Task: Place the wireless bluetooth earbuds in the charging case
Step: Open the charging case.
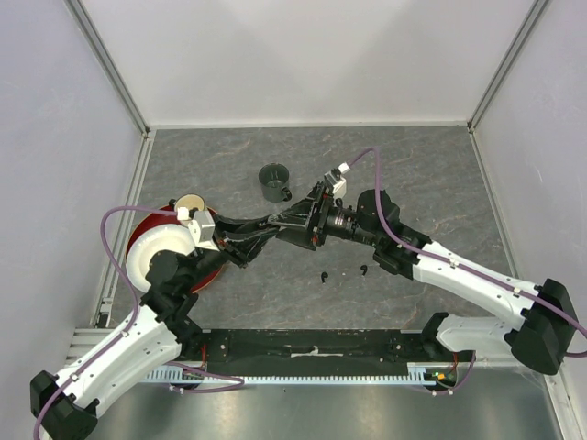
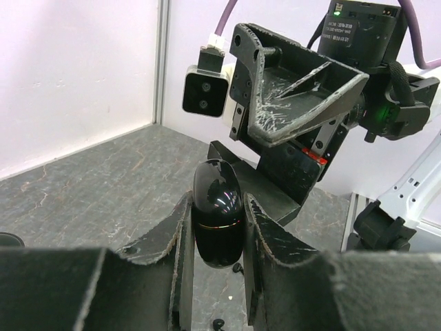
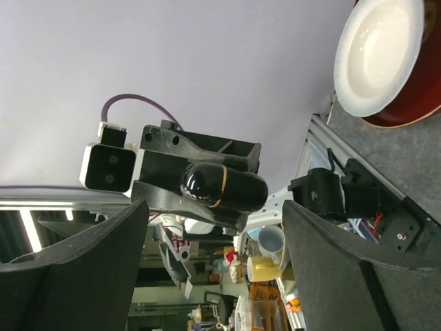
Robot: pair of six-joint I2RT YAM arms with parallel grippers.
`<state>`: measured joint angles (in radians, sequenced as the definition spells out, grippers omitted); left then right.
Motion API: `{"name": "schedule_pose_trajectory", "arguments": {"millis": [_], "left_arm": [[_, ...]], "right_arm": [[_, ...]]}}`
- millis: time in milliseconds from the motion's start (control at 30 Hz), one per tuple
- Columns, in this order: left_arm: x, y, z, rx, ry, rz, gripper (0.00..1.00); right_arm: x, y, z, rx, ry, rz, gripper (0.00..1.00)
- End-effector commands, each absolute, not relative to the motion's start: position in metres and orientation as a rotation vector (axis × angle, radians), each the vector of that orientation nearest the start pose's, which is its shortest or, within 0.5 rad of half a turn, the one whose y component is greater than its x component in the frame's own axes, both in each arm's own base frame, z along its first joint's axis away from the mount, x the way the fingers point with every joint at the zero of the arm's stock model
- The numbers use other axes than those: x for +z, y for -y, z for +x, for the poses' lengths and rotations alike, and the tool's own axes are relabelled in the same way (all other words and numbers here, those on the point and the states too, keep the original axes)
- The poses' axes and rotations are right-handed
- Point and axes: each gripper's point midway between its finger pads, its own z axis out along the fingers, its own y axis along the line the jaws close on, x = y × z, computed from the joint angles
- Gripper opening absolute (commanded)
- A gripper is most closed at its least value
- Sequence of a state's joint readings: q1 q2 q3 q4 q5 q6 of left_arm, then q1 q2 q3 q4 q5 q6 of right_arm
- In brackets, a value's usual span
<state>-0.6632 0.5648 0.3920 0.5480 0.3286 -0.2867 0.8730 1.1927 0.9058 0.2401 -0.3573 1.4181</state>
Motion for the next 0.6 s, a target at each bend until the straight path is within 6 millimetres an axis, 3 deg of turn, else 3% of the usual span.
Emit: {"name": "schedule_pose_trajectory", "arguments": {"millis": [0,200,400,567], "left_arm": [[0.335,0.224,0.183,-0.977,-1.090,0.526,0.02],[0.335,0.227,0.179,-1.012,-1.088,0.536,0.02],[0.335,0.229,0.179,-1.021,-1.085,0.542,0.02],[0.335,0.232,0.174,-1.035,-1.074,0.570,0.02]], "right_arm": [[0.350,-0.372,0.173,2.047,-1.987,0.203,0.84],[0.345,-0.377,0.176,2.079,-1.998,0.236,0.81],[0.342,-0.379,0.176,2.093,-2.007,0.256,0.68],[0.341,-0.377,0.179,2.096,-1.996,0.296,0.69]]}}
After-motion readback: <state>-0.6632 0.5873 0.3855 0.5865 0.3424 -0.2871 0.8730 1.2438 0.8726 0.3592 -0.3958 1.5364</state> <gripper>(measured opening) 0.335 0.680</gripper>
